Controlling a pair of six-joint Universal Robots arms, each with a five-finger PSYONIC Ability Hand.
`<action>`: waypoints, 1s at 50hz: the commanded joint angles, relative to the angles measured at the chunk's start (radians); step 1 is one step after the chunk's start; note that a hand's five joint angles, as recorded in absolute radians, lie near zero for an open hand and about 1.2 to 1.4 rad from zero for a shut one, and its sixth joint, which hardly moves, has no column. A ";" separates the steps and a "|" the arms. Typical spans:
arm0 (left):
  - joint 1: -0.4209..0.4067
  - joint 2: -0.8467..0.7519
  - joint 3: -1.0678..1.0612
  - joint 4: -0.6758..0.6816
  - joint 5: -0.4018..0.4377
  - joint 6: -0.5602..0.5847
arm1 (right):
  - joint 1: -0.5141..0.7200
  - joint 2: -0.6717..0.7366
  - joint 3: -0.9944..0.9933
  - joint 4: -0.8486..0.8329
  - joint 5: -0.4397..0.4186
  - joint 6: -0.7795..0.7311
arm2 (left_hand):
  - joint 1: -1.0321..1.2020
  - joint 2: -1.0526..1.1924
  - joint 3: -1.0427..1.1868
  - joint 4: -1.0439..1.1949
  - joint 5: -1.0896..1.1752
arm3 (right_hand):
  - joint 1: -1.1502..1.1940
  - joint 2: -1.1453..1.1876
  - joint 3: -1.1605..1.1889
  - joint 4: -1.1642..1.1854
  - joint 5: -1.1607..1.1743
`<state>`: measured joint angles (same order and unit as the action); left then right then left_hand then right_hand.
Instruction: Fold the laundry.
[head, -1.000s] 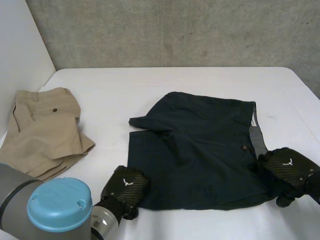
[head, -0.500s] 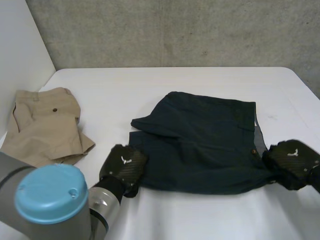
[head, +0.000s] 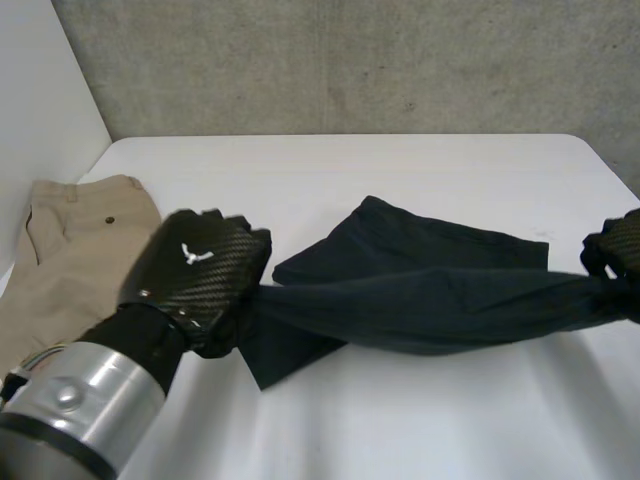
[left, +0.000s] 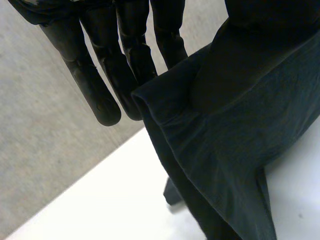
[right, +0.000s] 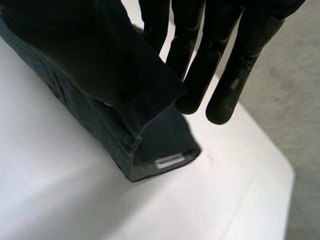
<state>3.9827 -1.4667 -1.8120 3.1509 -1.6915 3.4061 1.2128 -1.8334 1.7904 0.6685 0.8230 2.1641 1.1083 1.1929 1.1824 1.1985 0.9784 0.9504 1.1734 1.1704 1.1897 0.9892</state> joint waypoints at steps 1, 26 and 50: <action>0.001 -0.248 0.060 0.035 0.003 -0.001 | 0.101 0.208 0.000 -0.035 0.059 -0.015 | 0.288 0.203 0.214 0.198 0.243 | 0.446 0.223 0.226 0.207 0.233; 0.082 -0.612 0.854 0.078 -0.014 0.004 | 0.438 0.508 -0.595 -0.555 0.410 0.604 | 0.288 0.203 0.214 0.198 0.243 | 0.446 0.223 0.226 0.207 0.233; 0.165 -0.400 0.298 0.278 -0.036 0.006 | 0.472 0.474 -0.382 -0.548 0.441 0.551 | 0.288 0.203 0.214 0.198 0.243 | 0.446 0.223 0.226 0.207 0.233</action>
<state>4.1445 -1.8635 -1.2814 3.4290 -1.7378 3.4050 1.6829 -1.4154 1.2907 -0.0547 1.2852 2.9204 1.1121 1.1952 1.1867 1.1990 0.9785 0.9654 1.1746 1.1808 1.1898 0.9988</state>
